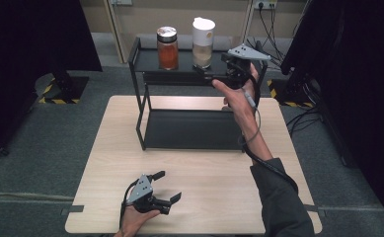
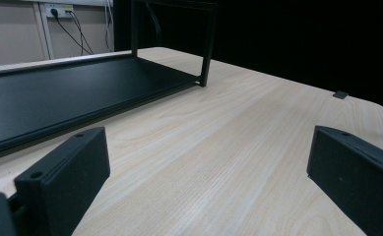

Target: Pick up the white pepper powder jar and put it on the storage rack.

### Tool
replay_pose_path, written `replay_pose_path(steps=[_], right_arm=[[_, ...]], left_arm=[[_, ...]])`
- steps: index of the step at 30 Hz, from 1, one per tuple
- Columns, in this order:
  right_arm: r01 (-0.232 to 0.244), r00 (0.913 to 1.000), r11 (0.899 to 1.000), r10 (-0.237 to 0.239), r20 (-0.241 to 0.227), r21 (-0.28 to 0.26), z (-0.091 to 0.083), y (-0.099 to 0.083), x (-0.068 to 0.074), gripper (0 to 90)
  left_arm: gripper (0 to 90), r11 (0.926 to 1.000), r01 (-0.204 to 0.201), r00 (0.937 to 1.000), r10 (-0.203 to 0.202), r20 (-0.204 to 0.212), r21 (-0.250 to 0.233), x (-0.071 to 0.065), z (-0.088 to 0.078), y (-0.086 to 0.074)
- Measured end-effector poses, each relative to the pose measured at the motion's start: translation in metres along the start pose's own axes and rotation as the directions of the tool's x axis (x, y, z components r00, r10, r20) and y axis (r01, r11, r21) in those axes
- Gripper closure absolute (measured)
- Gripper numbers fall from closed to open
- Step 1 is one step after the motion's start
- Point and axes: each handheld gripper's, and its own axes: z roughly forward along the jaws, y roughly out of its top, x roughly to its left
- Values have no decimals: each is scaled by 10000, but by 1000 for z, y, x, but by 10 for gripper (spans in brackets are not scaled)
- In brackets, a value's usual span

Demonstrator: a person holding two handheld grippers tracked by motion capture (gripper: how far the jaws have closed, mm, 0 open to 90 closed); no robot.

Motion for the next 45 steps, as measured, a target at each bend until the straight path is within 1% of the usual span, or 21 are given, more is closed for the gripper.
replay_pose_path(steps=[9,14,21,23,26,30,34,37,43,45], right_arm=[[135,9981,9996,-150,-596,-253,-22,-18,3,4],[249,9959,9993,-271,-860,-264,-32,-28,4,4],[187,9932,9995,-216,-1145,-266,-41,-43,5,4],[106,9921,9996,-140,-1248,-276,-43,-49,5,4],[114,9912,9997,-142,-1314,-216,-45,-54,5,4],[73,9898,9996,-110,-1417,-263,-49,-63,6,4],[76,9890,9997,-111,-1475,-244,-54,-72,9,4],[65,9875,9995,-115,-1571,-324,-58,-80,11,4],[7,9846,9995,-59,-1745,-300,-64,-96,15,4],[148,9858,9996,-185,-1667,-234,-66,-100,17,4]], left_arm=[[20,10000,29,10000,-29,-6,28,0,0,0],[20,10000,24,10000,-24,-14,24,0,0,0],[20,10000,37,10000,-37,-25,20,0,0,0],[20,10000,59,10000,-59,-27,16,0,0,0],[20,10000,68,10000,-67,-30,28,0,1,0],[20,10000,64,10000,-64,-59,5,0,0,0],[20,10000,40,10000,-40,-87,0,0,0,0],[20,10000,68,9999,-68,-85,-1,0,0,0],[20,10000,73,9999,-73,-92,-9,0,0,-1],[20,10000,55,10000,-54,-79,21,0,0,0]])
